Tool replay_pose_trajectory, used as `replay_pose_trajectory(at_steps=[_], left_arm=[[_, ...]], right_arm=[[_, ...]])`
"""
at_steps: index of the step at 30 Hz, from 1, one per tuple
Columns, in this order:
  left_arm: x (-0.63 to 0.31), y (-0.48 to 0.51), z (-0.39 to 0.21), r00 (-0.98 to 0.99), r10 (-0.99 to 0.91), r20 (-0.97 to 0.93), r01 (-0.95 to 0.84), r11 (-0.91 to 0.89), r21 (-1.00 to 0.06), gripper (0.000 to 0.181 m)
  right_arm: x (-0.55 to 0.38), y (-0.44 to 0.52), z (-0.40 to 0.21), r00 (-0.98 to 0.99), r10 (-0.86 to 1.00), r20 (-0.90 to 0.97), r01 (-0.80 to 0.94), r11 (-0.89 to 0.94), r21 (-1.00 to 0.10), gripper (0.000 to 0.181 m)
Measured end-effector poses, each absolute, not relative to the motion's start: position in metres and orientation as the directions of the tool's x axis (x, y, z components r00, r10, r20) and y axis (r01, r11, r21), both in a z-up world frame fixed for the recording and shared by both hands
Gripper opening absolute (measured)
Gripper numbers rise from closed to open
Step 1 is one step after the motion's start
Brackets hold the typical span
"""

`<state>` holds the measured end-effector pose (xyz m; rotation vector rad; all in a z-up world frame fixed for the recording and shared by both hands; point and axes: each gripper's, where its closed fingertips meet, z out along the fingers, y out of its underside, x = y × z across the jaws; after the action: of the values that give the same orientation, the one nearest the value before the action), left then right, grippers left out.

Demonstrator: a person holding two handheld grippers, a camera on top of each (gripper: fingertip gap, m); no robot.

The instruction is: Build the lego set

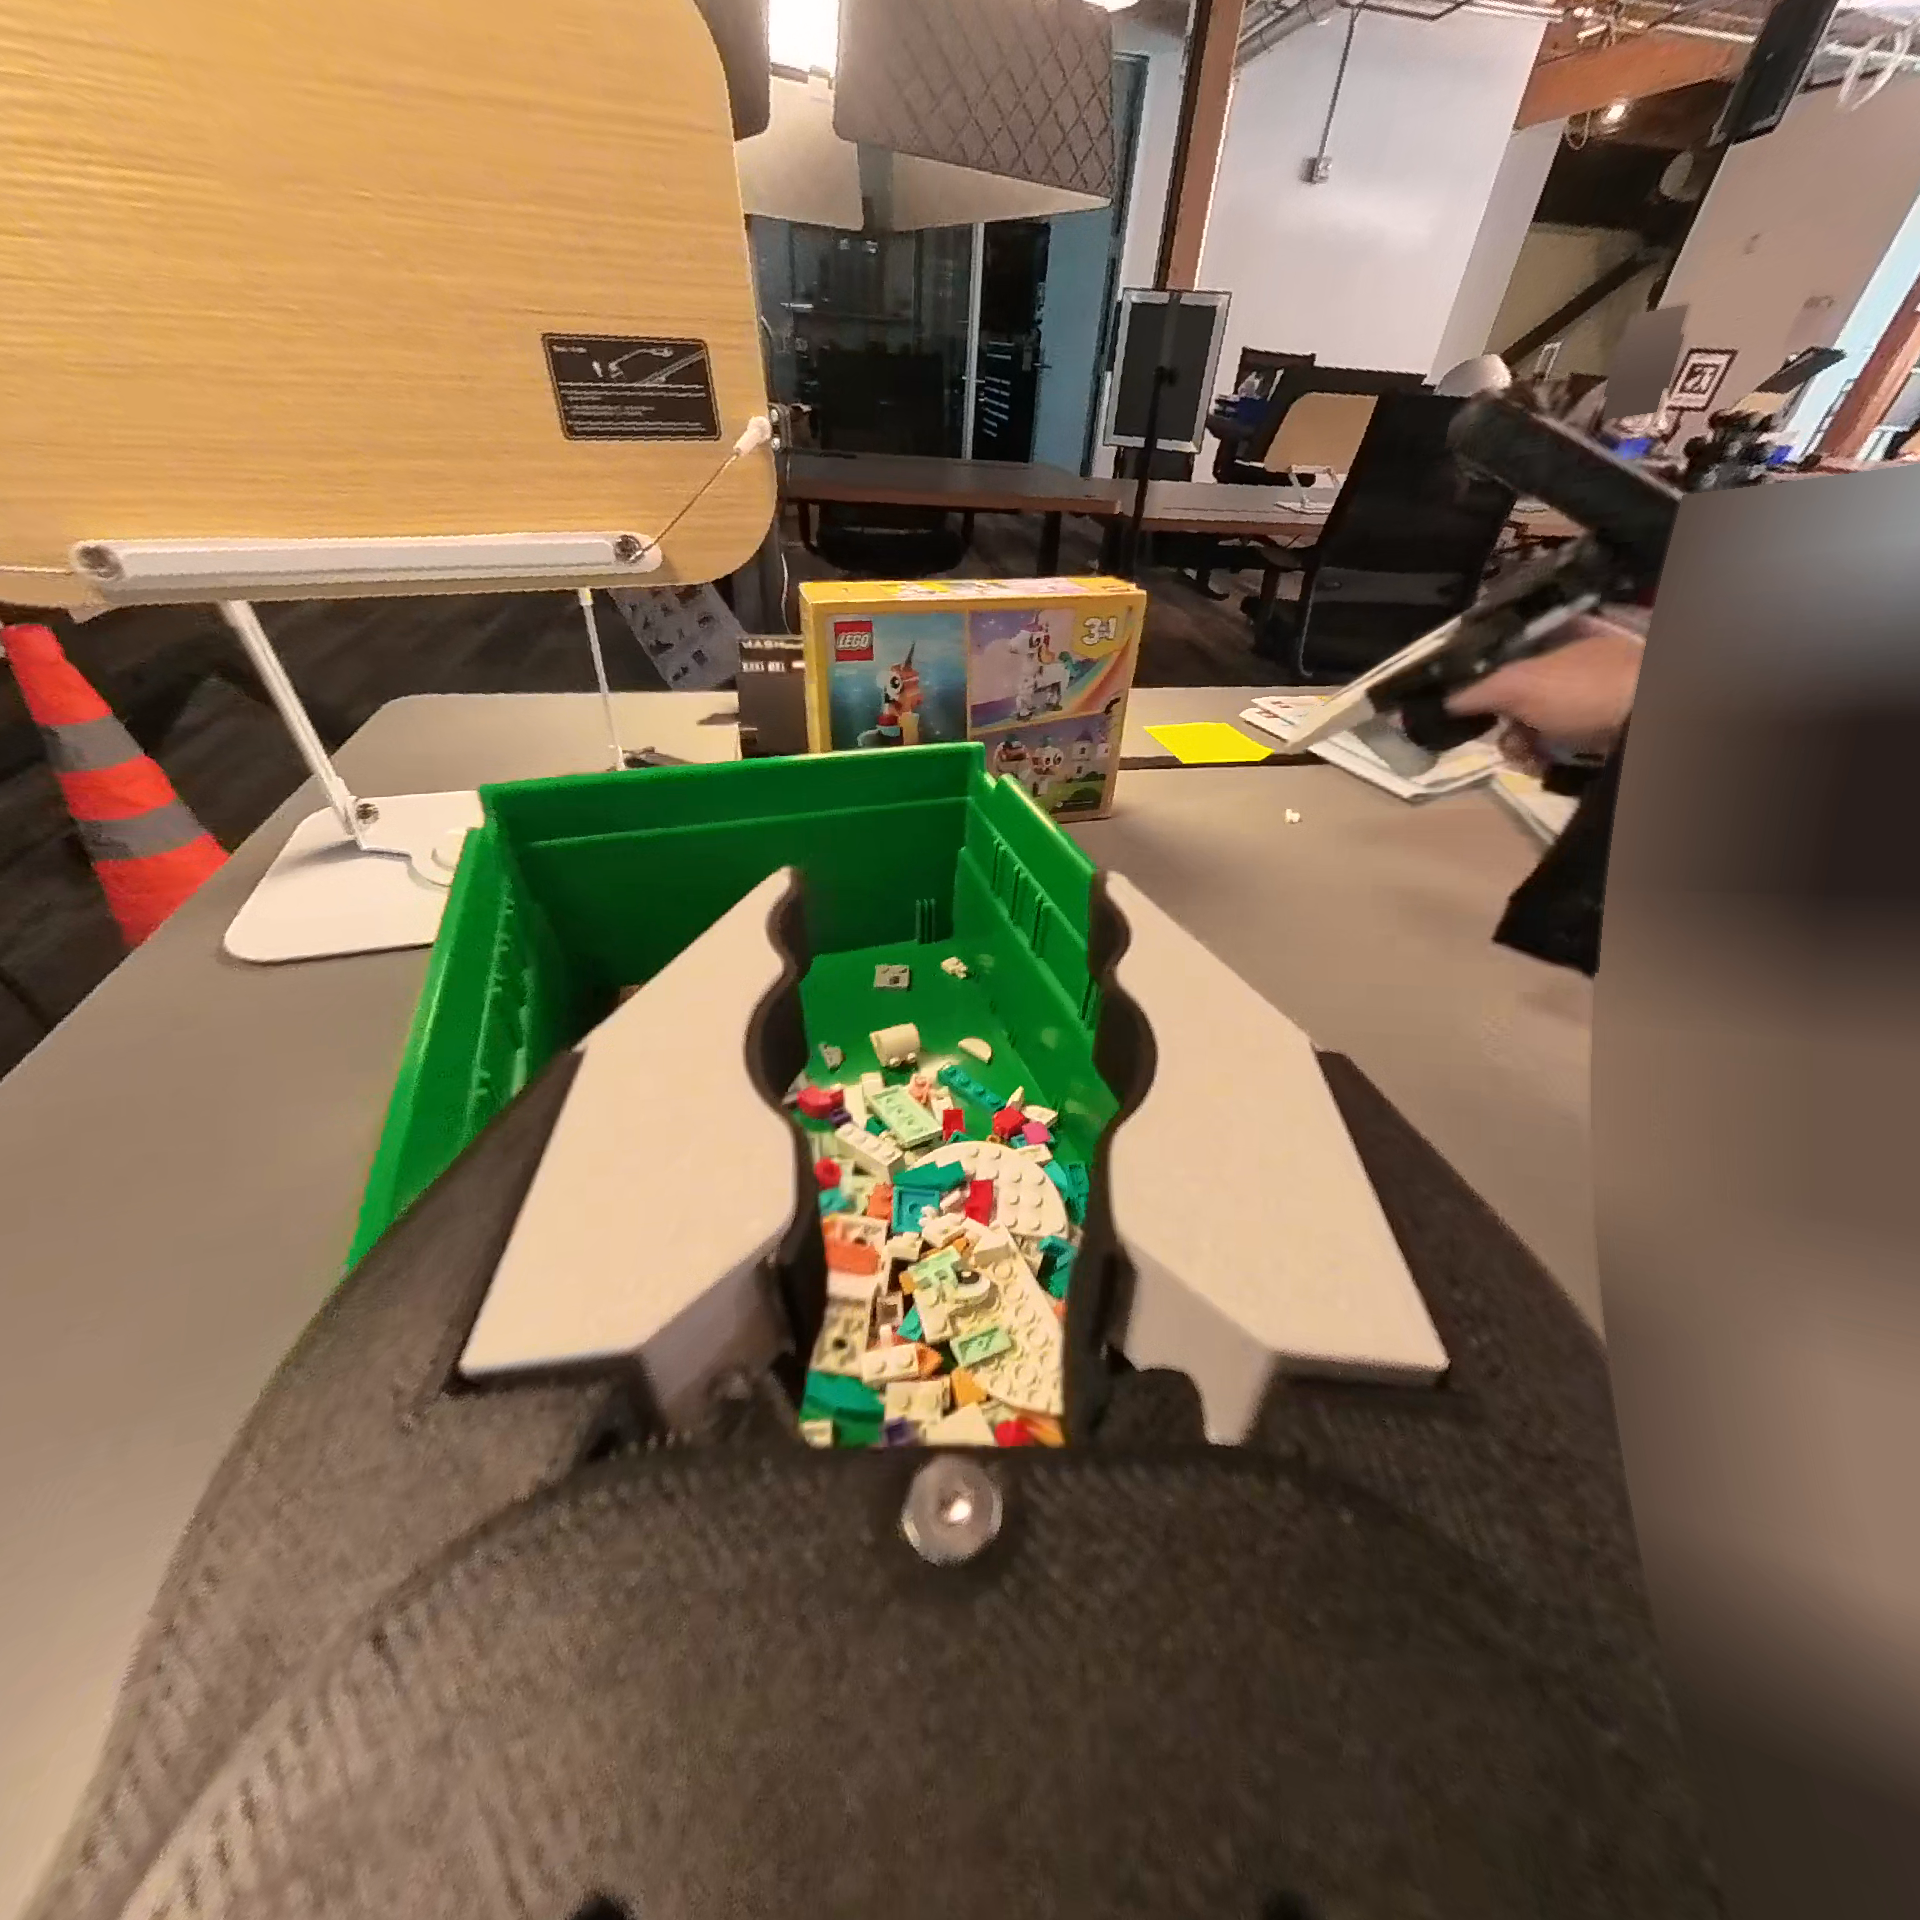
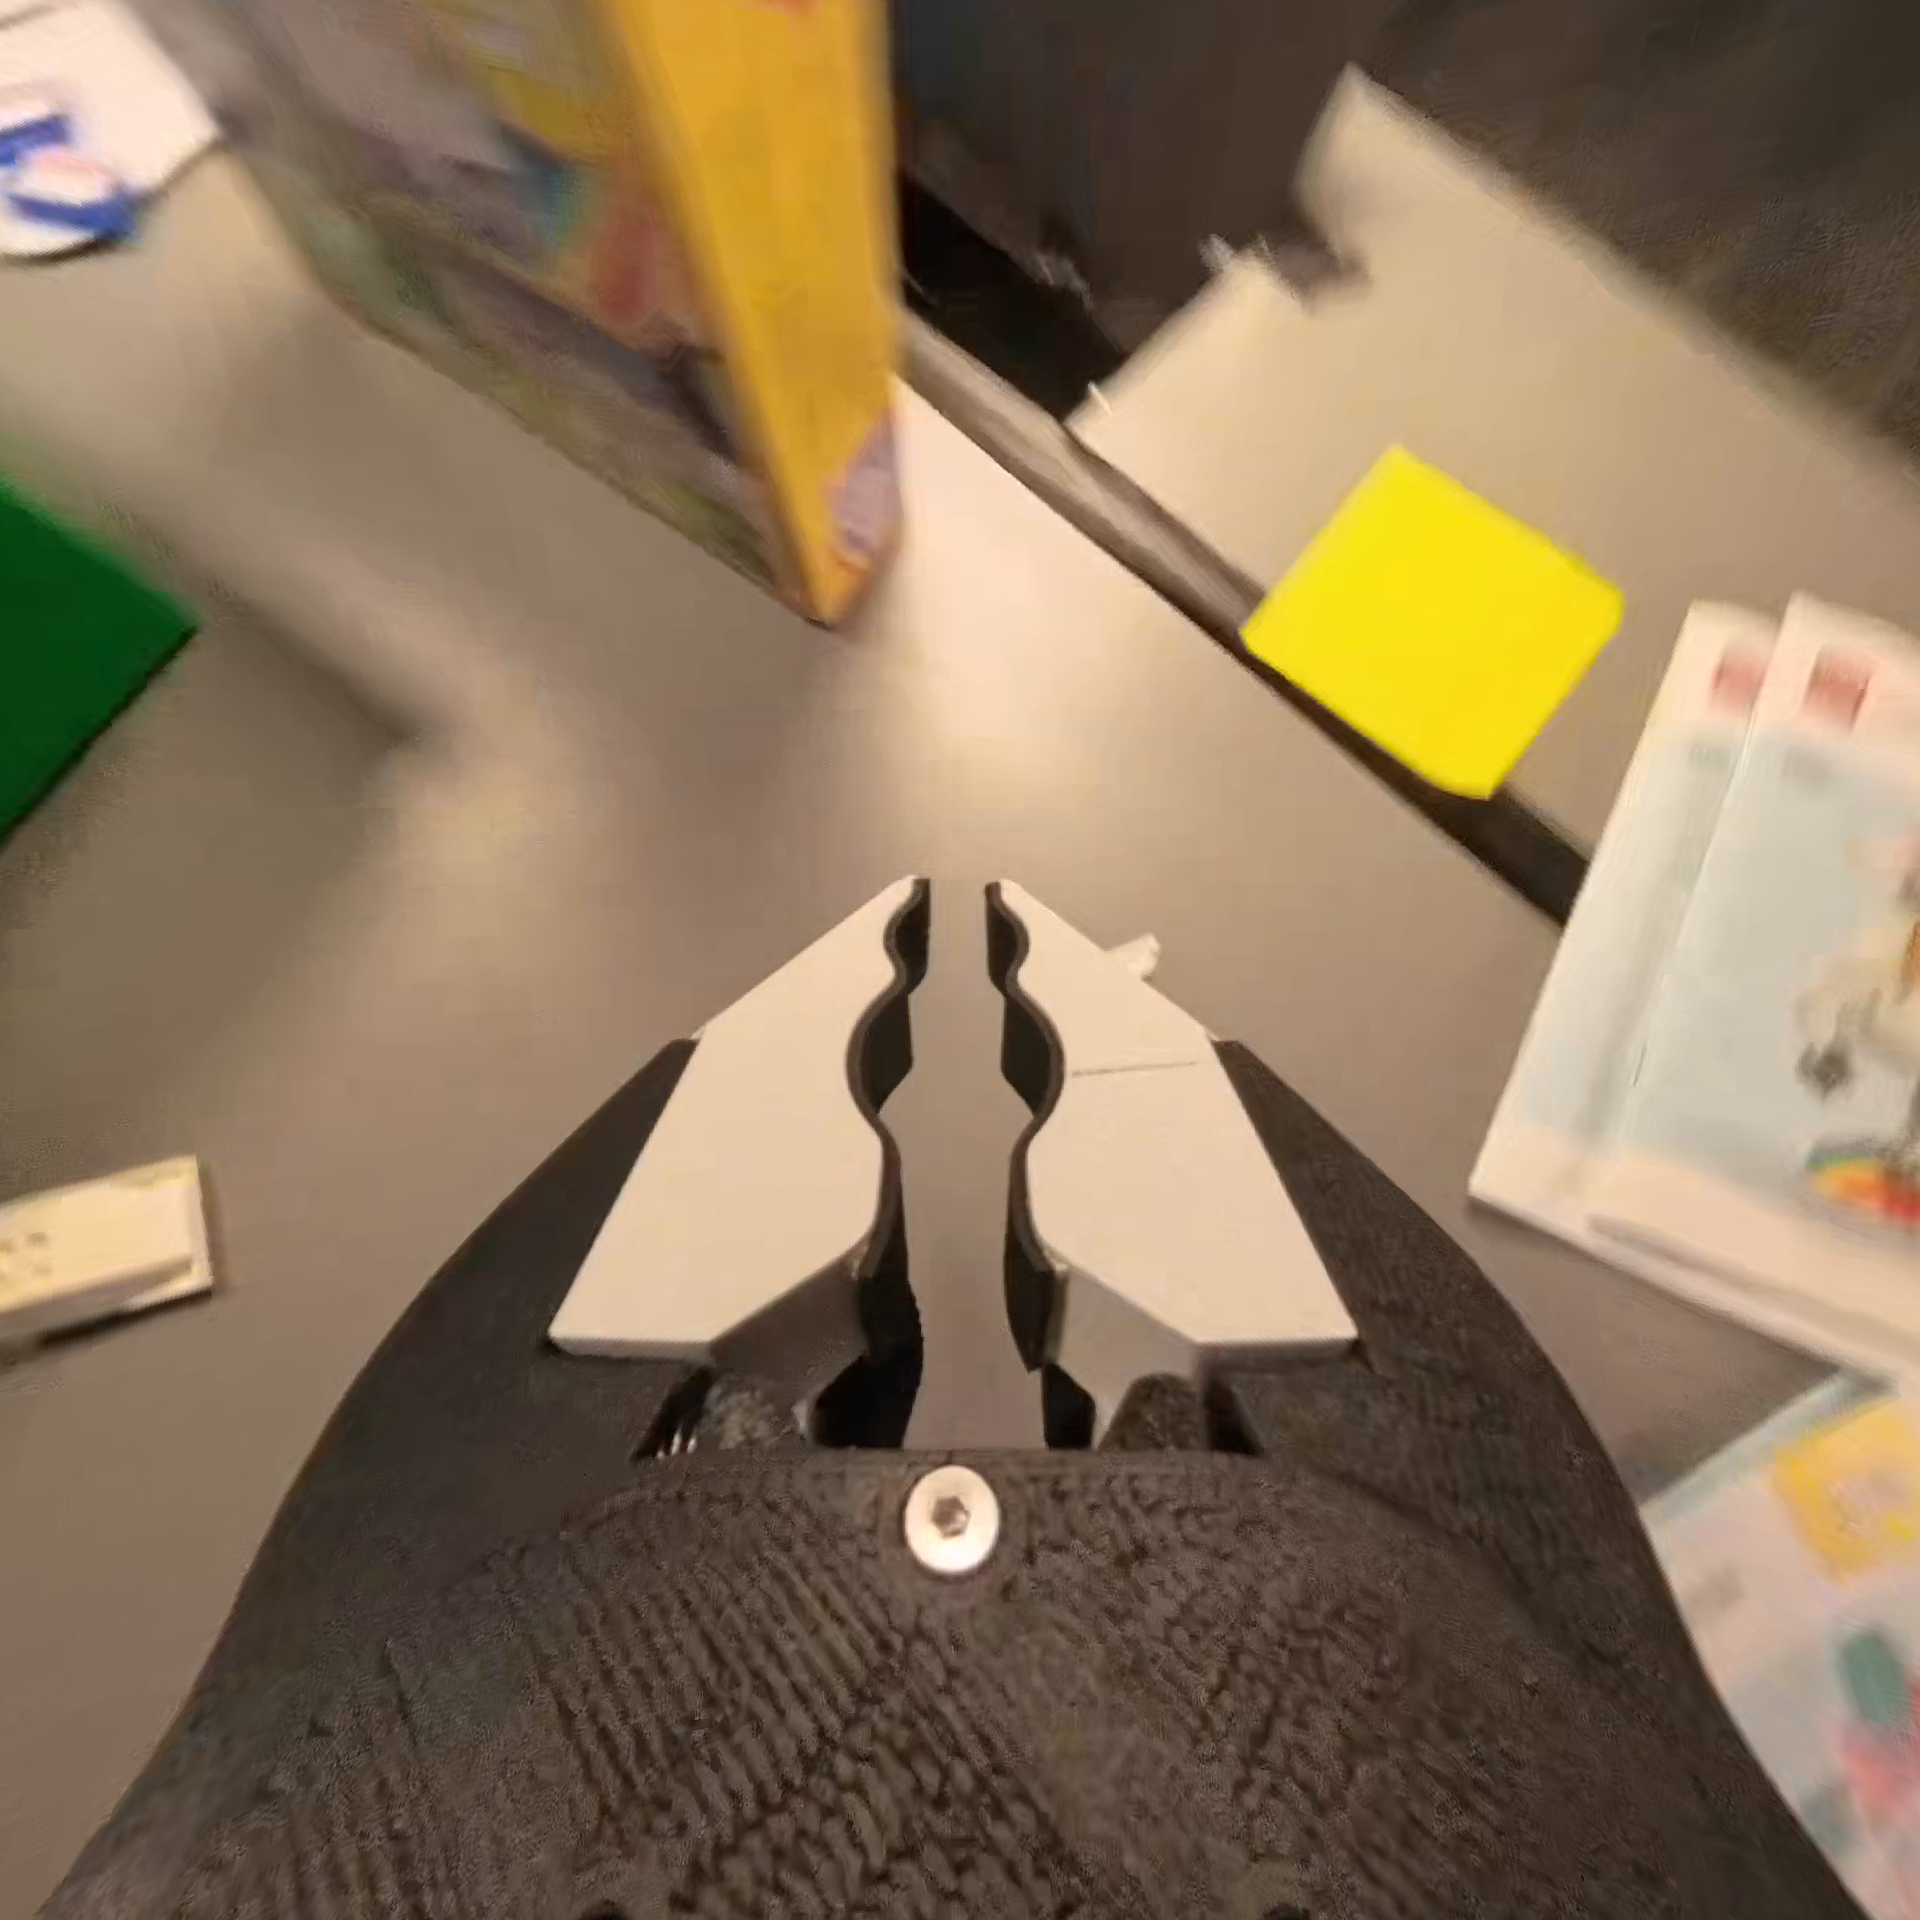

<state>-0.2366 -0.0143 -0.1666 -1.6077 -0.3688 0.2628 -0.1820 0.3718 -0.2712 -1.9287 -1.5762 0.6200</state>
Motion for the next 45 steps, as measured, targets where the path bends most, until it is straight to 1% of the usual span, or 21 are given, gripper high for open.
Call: replay_pose_trajectory(at_steps=[2,3,4,6,8,10,12,19,21,26,32,33,34,35,37,39,40,42,45], left_arm=[[-0.237,-0.020,-0.170,0.917,0.394,0.059,0.083,-0.043,-0.996,0.052],[-0.237,-0.022,-0.172,0.916,0.395,0.067,0.090,-0.040,-0.995,0.052],[-0.238,-0.024,-0.174,0.915,0.396,0.078,0.100,-0.035,-0.994,0.052],[-0.238,-0.025,-0.177,0.915,0.391,0.100,0.119,-0.026,-0.993,0.052],[-0.239,-0.026,-0.179,0.916,0.383,0.114,0.132,-0.021,-0.991,0.052],[-0.239,-0.026,-0.180,0.918,0.380,0.117,0.136,-0.024,-0.990,0.053],[-0.239,-0.026,-0.182,0.918,0.381,0.112,0.134,-0.031,-0.990,0.053],[-0.241,-0.027,-0.187,0.917,0.379,0.125,0.151,-0.040,-0.988,0.053],[-0.241,-0.025,-0.190,0.918,0.375,0.128,0.157,-0.048,-0.986,0.053],[-0.241,-0.022,-0.196,0.919,0.377,0.115,0.154,-0.076,-0.985,0.053],[-0.239,-0.017,-0.196,0.922,0.374,0.106,0.148,-0.086,-0.985,0.053],[-0.240,-0.018,-0.194,0.920,0.381,0.095,0.138,-0.086,-0.987,0.053],[-0.241,-0.020,-0.192,0.917,0.391,0.084,0.125,-0.080,-0.989,0.052],[-0.242,-0.021,-0.188,0.913,0.401,0.075,0.113,-0.070,-0.991,0.052],[-0.245,-0.025,-0.180,0.906,0.418,0.074,0.098,-0.037,-0.994,0.052],[-0.245,-0.025,-0.173,0.905,0.417,0.085,0.094,-0.002,-0.996,0.052],[-0.243,-0.023,-0.170,0.907,0.412,0.089,0.092,0.012,-0.996,0.052],[-0.238,-0.020,-0.164,0.911,0.403,0.085,0.079,0.032,-0.996,0.052],[-0.227,-0.017,-0.158,0.915,0.402,0.041,0.030,0.034,-0.999,0.052]], right_arm=[[-0.173,0.392,-0.287,0.328,0.936,-0.127,0.757,-0.341,-0.557,0.018],[-0.168,0.396,-0.294,0.371,0.913,-0.170,0.772,-0.406,-0.489,0.021],[-0.166,0.398,-0.300,0.406,0.891,-0.203,0.783,-0.454,-0.426,0.022],[-0.166,0.399,-0.307,0.461,0.851,-0.250,0.779,-0.523,-0.345,0.021],[-0.168,0.401,-0.313,0.506,0.824,-0.253,0.770,-0.564,-0.299,0.022],[-0.165,0.410,-0.321,0.550,0.812,-0.195,0.769,-0.583,-0.262,0.022],[-0.163,0.412,-0.328,0.585,0.792,-0.173,0.761,-0.610,-0.220,0.022],[-0.166,0.413,-0.337,0.596,0.798,-0.095,0.777,-0.602,-0.183,0.021],[-0.169,0.416,-0.337,0.585,0.808,-0.066,0.787,-0.585,-0.196,0.019],[-0.166,0.420,-0.339,0.557,0.830,-0.020,0.813,-0.550,-0.191,0.007],[-0.167,0.417,-0.339,0.508,0.861,-0.030,0.838,-0.502,-0.213,0.005],[-0.173,0.409,-0.335,0.485,0.872,-0.070,0.841,-0.487,-0.234,0.005],[-0.187,0.398,-0.325,0.450,0.883,-0.132,0.834,-0.468,-0.291,0.005],[-0.206,0.382,-0.306,0.390,0.897,-0.210,0.812,-0.442,-0.381,0.005],[-0.244,0.328,-0.253,0.167,0.928,-0.333,0.754,-0.337,-0.563,0.005],[-0.263,0.254,-0.205,-0.127,0.933,-0.336,0.694,-0.159,-0.702,0.005],[-0.265,0.217,-0.190,-0.249,0.919,-0.307,0.673,-0.064,-0.737,0.005],[-0.265,0.155,-0.183,-0.432,0.873,-0.227,0.651,0.127,-0.749,0.005],[-0.268,0.099,-0.202,-0.564,0.815,-0.129,0.644,0.337,-0.687,0.005]])
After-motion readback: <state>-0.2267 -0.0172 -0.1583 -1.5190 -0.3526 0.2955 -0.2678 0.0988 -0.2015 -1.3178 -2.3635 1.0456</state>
